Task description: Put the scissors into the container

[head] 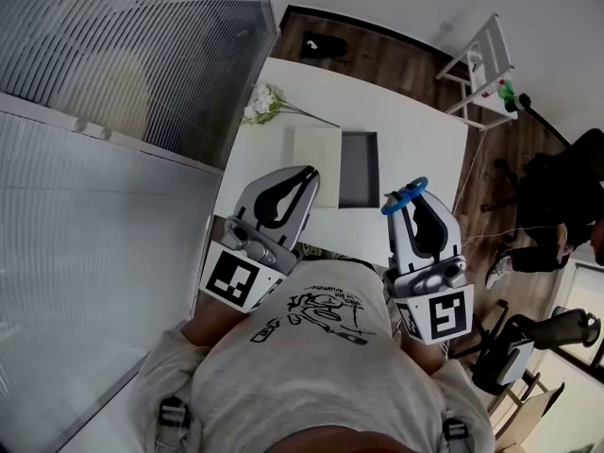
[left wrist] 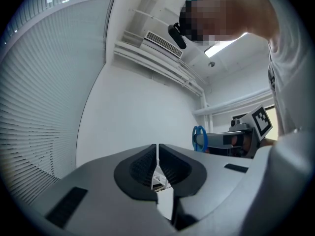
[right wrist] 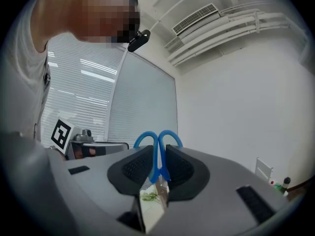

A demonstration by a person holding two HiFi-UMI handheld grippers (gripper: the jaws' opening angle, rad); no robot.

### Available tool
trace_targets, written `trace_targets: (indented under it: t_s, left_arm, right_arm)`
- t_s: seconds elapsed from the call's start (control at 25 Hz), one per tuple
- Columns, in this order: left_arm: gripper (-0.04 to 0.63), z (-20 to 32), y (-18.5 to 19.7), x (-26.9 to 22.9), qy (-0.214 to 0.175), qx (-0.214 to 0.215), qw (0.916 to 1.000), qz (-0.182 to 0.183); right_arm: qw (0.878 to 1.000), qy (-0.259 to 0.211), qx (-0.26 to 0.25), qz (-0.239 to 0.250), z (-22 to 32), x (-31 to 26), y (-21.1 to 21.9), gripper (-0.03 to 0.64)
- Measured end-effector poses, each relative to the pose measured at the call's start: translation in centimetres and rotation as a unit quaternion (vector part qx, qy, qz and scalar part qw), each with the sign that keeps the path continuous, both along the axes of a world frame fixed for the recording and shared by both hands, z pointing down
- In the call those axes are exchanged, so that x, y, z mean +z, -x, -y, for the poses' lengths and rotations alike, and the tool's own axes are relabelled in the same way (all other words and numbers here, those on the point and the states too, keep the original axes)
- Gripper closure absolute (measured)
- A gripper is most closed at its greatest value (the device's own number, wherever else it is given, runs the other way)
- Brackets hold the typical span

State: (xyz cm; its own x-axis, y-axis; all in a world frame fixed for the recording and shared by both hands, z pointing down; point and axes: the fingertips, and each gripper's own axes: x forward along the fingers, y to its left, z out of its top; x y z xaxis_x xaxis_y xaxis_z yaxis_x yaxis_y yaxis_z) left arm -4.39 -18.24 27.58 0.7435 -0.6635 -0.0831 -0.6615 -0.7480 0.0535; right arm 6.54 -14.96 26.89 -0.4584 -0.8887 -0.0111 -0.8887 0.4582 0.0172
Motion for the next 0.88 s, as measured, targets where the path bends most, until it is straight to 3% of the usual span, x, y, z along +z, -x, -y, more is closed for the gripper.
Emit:
trace_targets:
  t_s: [0.88]
  left_arm:
    - [0.565,0.5,-0.6,1.0,0.010,0.014,0.9999,0.000]
  right_arm:
    - [1.000,0.021,0.018,-0.004,1.0,2.2,-1.1,0.528]
